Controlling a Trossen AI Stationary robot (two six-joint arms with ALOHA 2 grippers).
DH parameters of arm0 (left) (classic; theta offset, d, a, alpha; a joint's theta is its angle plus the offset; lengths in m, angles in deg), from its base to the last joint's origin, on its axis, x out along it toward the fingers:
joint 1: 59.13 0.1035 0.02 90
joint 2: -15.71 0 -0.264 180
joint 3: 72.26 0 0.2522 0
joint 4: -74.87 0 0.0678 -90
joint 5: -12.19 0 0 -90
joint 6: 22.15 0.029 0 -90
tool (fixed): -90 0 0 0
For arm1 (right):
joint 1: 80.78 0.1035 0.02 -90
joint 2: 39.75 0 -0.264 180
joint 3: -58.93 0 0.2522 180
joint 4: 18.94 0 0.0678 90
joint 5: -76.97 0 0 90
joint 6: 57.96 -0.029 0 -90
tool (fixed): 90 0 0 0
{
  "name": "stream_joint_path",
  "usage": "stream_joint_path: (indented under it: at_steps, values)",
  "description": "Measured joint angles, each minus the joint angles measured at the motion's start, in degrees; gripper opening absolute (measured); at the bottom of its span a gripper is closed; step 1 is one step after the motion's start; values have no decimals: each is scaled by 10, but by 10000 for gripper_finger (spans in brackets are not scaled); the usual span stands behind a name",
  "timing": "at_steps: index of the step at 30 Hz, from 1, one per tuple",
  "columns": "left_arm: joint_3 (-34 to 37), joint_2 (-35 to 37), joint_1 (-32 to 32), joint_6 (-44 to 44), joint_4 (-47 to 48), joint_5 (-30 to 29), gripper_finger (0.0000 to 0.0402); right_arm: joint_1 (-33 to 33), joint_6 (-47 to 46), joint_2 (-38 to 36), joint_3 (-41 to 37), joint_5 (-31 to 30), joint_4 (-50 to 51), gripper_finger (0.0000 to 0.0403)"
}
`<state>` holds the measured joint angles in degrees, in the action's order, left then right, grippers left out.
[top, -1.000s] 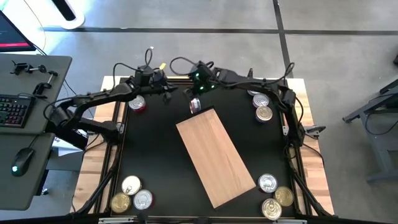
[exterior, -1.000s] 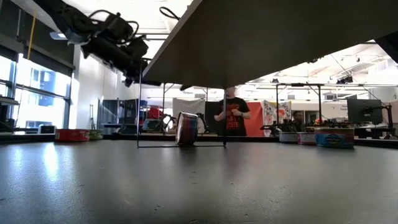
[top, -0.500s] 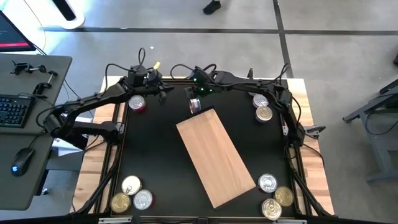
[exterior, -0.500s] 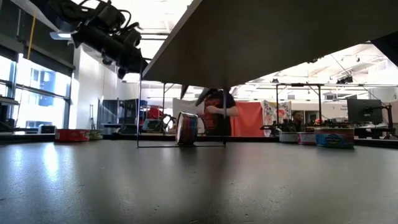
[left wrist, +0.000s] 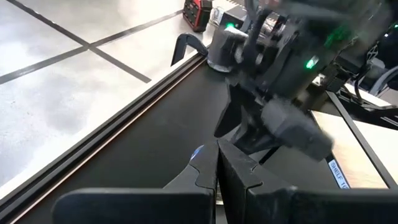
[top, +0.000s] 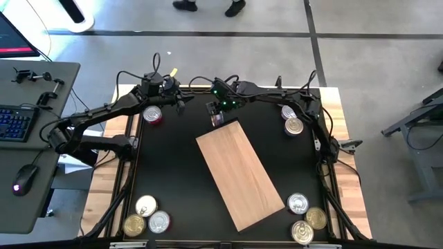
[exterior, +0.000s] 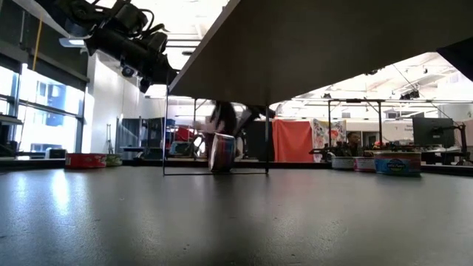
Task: Stack canned seafood by type on shelf
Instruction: Put the blue tuna can on the shelf
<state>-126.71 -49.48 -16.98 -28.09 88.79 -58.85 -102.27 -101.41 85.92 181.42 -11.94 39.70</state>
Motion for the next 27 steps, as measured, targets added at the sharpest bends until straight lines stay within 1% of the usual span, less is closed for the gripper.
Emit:
stream_joint_path:
  at_steps: [11,15,20,24,27]
  values:
    - [0,0,0,1,0,0,0,0,23,6,0,28,-16,226]
    - [0,0,0,5,3,-1,0,1,50,5,0,39,-31,226]
    - [0,-15,-9,54,67,-7,0,0,93,5,0,46,-31,226]
    - [13,-45,-18,101,74,-6,0,-8,158,4,0,89,-27,226]
    - [13,-81,-17,115,54,-6,0,-15,179,4,0,125,-25,226]
